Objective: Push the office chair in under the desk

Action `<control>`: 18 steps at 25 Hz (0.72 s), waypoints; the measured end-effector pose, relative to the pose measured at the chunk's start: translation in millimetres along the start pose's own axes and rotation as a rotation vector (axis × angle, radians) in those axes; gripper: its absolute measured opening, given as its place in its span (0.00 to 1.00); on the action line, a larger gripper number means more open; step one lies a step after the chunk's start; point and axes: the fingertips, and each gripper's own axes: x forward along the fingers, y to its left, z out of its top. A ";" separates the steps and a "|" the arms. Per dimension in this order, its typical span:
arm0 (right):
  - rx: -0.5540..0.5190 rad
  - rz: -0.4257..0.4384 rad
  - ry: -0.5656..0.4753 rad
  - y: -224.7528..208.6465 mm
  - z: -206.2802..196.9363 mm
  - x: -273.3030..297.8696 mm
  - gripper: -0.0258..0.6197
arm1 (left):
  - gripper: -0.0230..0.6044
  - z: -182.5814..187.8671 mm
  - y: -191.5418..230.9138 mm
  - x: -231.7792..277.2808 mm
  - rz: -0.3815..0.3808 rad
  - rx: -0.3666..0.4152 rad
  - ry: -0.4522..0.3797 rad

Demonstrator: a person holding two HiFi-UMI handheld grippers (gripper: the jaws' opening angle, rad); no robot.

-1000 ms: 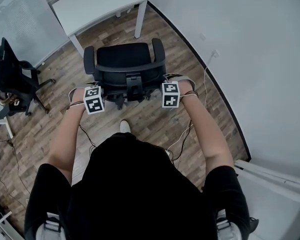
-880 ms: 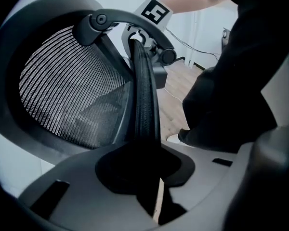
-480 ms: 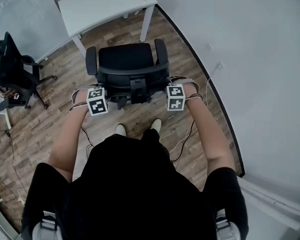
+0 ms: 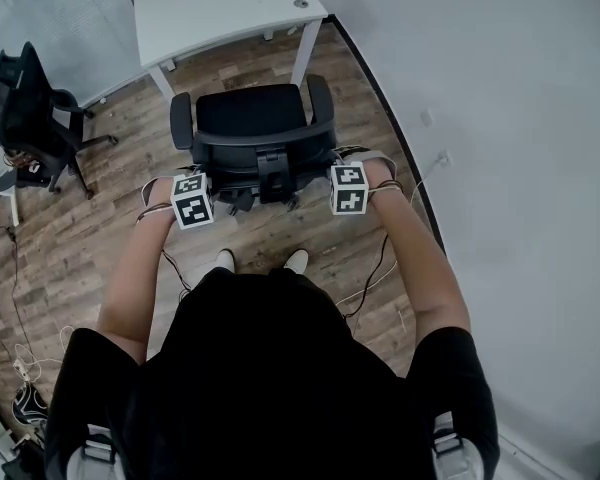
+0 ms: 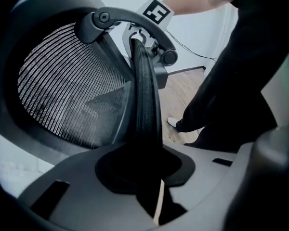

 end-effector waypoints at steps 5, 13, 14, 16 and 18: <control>-0.046 0.003 -0.024 -13.3 -24.5 6.3 0.18 | 0.16 19.6 7.5 11.8 0.017 -0.045 0.012; -0.098 0.002 -0.063 -40.1 -62.4 13.6 0.17 | 0.17 52.7 29.9 24.9 0.026 -0.100 0.017; -0.103 0.001 -0.068 -44.0 -65.8 14.6 0.17 | 0.17 54.8 33.6 26.4 0.026 -0.105 0.019; -0.114 0.000 -0.076 -47.4 -69.3 15.2 0.17 | 0.17 56.2 35.7 28.5 0.023 -0.121 0.024; -0.127 0.000 -0.076 -53.8 -74.8 16.8 0.17 | 0.17 58.7 40.1 30.1 0.017 -0.142 0.027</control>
